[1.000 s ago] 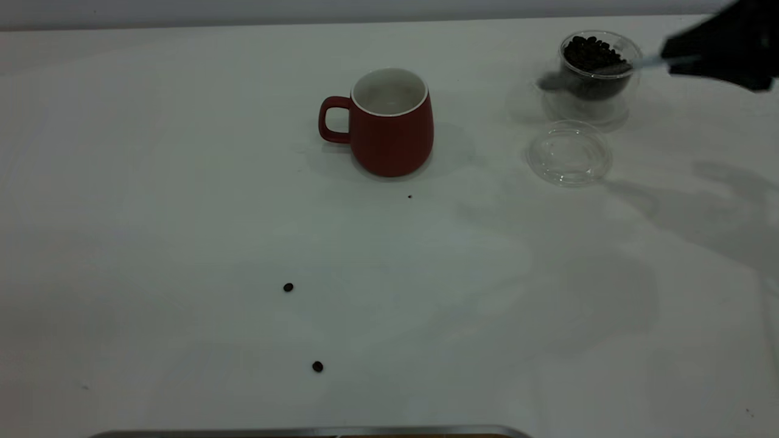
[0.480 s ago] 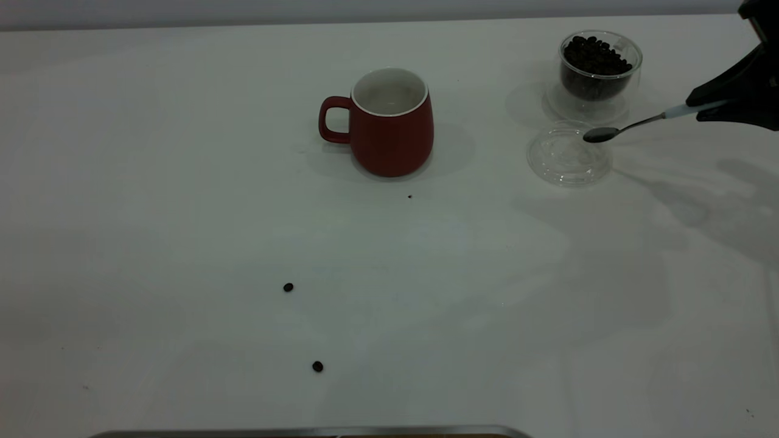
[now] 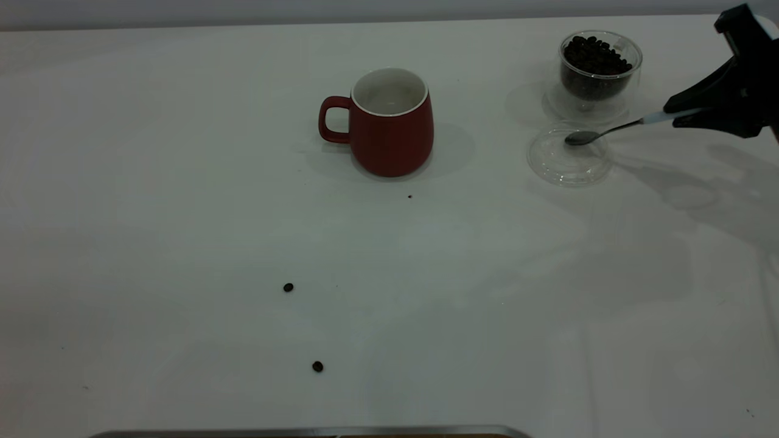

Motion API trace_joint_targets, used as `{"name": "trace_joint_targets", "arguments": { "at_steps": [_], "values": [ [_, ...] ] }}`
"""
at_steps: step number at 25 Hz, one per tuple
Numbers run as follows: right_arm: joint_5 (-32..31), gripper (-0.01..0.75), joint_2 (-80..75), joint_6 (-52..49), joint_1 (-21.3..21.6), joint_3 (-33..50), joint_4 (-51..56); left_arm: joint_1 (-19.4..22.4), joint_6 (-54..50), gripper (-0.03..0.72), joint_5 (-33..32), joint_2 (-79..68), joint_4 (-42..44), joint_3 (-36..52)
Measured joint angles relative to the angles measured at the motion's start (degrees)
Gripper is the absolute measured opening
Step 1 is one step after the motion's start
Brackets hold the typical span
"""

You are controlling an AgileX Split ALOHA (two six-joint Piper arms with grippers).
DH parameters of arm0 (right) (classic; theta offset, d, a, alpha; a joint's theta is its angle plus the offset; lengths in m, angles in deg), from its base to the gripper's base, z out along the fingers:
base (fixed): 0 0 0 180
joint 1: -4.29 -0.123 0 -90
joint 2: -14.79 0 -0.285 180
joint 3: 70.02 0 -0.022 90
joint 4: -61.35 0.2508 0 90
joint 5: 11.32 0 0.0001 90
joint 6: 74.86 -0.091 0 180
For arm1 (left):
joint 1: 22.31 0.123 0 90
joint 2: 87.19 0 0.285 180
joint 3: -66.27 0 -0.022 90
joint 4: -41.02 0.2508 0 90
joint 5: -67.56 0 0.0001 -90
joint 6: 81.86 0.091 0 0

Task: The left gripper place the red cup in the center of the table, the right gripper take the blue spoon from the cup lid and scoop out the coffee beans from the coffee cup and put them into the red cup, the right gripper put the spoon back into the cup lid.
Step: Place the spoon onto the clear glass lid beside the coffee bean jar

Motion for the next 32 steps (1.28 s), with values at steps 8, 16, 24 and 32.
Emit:
{"name": "trace_joint_targets", "arguments": {
  "at_steps": [8, 16, 24, 32],
  "values": [
    [-4.2, 0.11, -4.58, 1.02, 0.0, -3.07, 0.07, 0.0, -0.06, 0.587, 0.0, 0.0, 0.0, 0.0],
    [-4.75, 0.11, -5.1, 3.67, 0.0, -3.27, 0.07, 0.0, -0.06, 0.587, 0.0, 0.0, 0.0, 0.0],
    [-5.6, 0.11, -5.1, 5.34, 0.0, -3.27, 0.07, 0.0, -0.06, 0.587, 0.0, 0.0, 0.0, 0.0],
    [-8.71, 0.11, -8.03, 6.15, 0.6, -3.37, 0.25, 0.0, -0.06, 0.587, 0.0, 0.0, 0.0, 0.0]
  ]
}}
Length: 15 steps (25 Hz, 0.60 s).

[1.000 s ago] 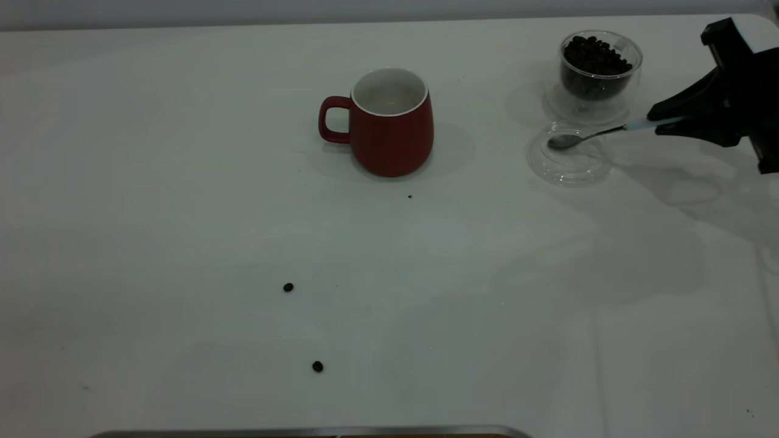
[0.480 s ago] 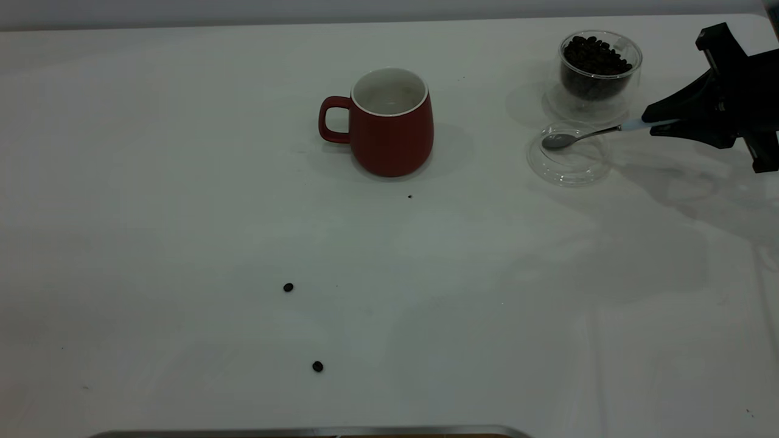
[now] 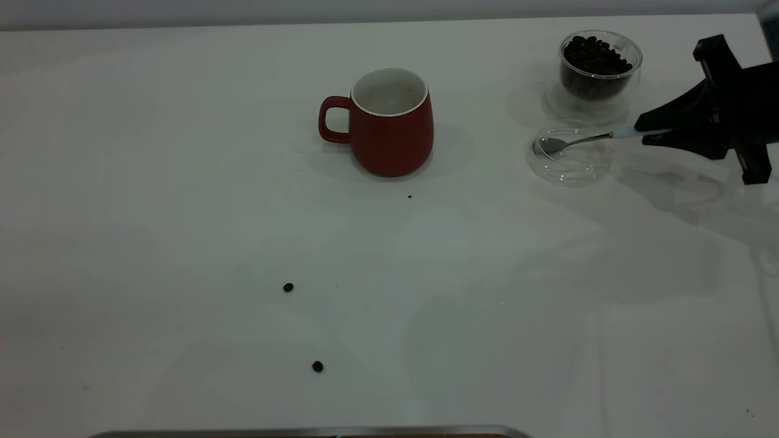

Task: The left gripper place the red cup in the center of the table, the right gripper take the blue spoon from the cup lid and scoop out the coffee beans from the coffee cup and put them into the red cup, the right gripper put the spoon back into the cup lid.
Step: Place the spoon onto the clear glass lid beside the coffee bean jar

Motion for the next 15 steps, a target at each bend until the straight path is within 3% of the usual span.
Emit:
{"name": "trace_joint_targets", "arguments": {
  "at_steps": [15],
  "values": [
    [1.51, 0.11, -0.26, 1.56, 0.13, 0.0, 0.31, 0.0, 0.0, 0.587, 0.0, 0.0, 0.0, 0.0]
  ]
}}
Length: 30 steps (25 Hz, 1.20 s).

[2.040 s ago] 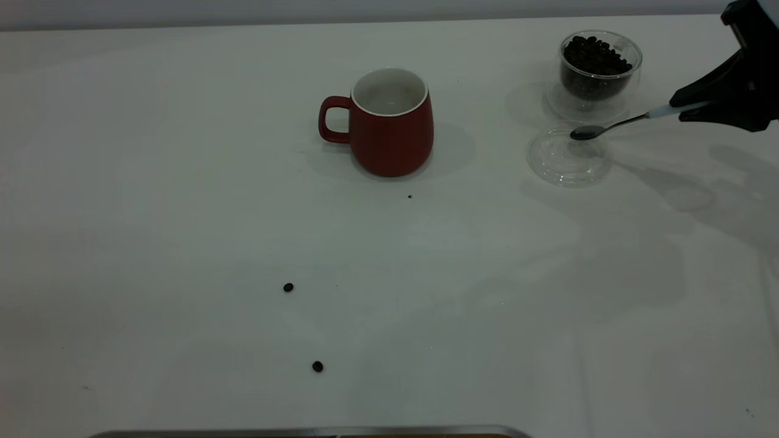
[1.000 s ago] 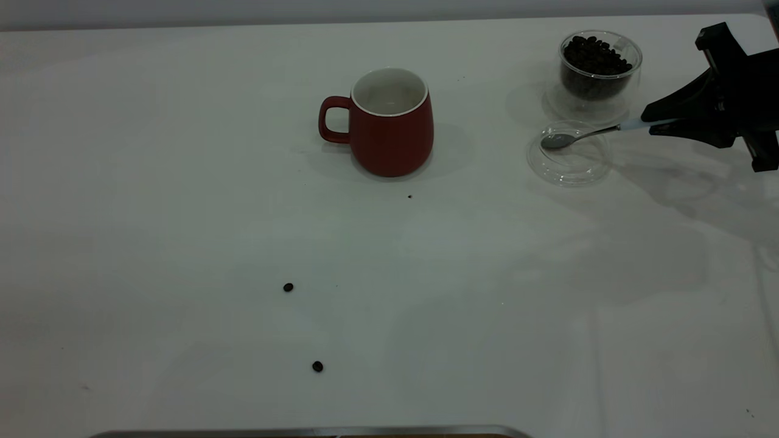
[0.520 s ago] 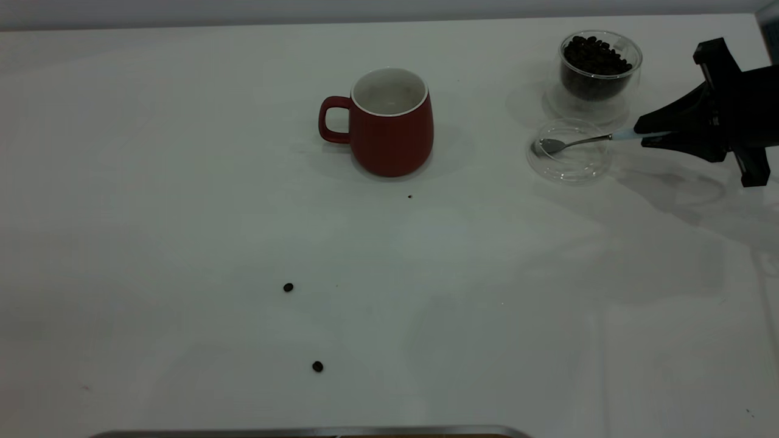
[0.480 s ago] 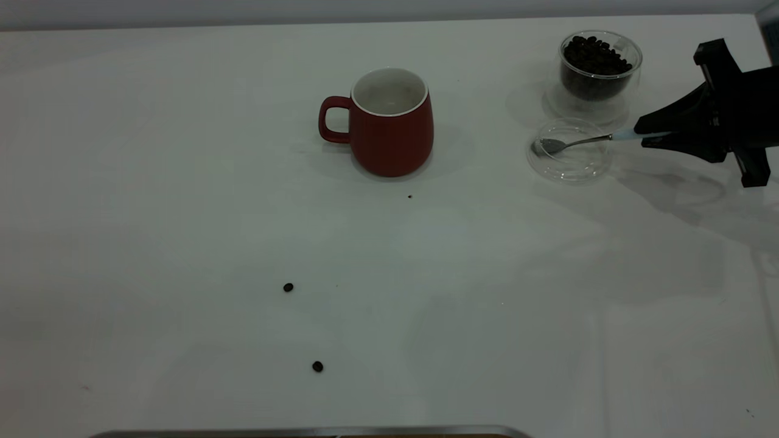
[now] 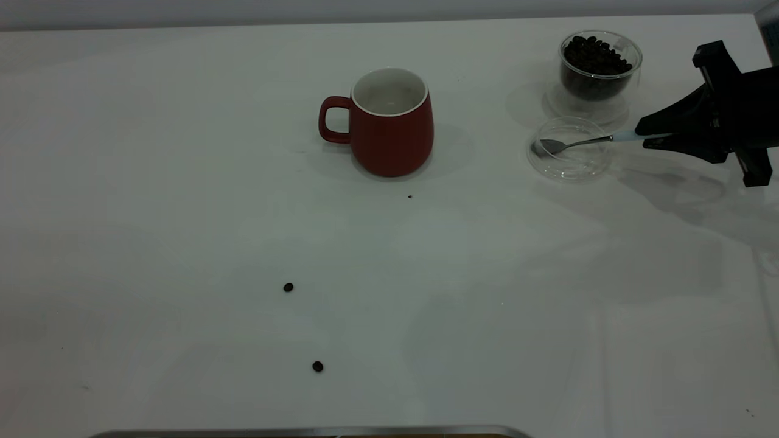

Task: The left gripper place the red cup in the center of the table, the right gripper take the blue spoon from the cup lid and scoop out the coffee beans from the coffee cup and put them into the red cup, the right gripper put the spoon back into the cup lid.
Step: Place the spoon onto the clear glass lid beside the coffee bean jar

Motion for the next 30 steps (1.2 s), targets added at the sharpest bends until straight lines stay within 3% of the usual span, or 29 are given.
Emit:
{"name": "trace_joint_targets", "arguments": {
  "at_steps": [4, 10, 24, 30],
  "values": [
    [0.49, 0.135, 0.0, 0.0, 0.0, -0.07, 0.05, 0.0, 0.0, 0.587, 0.0, 0.0, 0.0, 0.0],
    [3.59, 0.241, -0.14, -0.09, 0.0, -0.07, 0.0, 0.0, 0.0, 0.587, 0.0, 0.0, 0.0, 0.0],
    [3.76, 0.404, -0.3, -1.69, 0.0, -0.07, -0.1, 0.0, 0.06, 0.587, 0.0, 0.0, 0.0, 0.0],
    [7.22, 0.439, 1.37, -6.25, 0.0, -0.07, -4.86, 0.0, 0.06, 0.587, 0.0, 0.0, 0.0, 0.0]
  ]
}}
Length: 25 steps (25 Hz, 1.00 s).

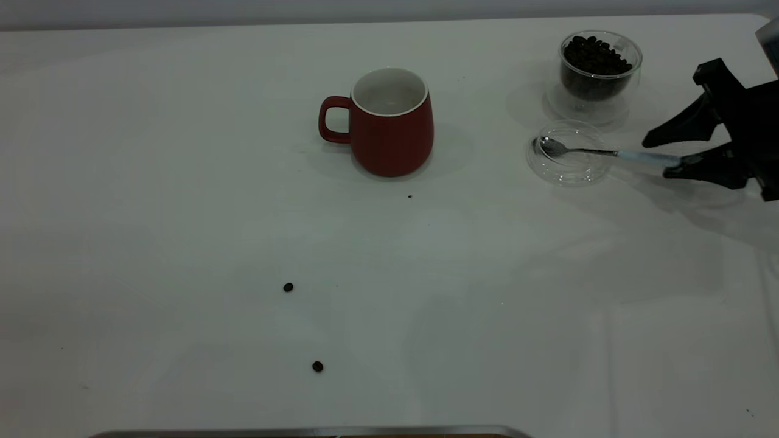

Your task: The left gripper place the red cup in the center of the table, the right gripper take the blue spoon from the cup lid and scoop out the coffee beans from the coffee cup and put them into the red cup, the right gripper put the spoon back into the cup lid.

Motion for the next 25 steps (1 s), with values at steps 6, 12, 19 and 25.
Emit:
{"name": "trace_joint_targets", "arguments": {
  "at_steps": [6, 12, 19, 25],
  "values": [
    [5.6, 0.44, 7.19, -13.78, 0.0, 0.0, -15.03, 0.0, 0.0, 0.587, 0.0, 0.0, 0.0, 0.0],
    [7.15, 0.441, 18.22, -35.8, 0.0, 0.59, -40.39, 0.0, 0.0, 0.587, 0.0, 0.0, 0.0, 0.0],
    [-3.93, 0.441, 38.53, -60.46, -1.59, 0.74, -71.22, 0.0, -0.06, 0.587, 0.0, 0.0, 0.0, 0.0],
    [-17.75, 0.441, 56.93, -64.06, -2.38, 0.79, -79.32, 0.0, -0.06, 0.587, 0.0, 0.0, 0.0, 0.0]
  ]
}}
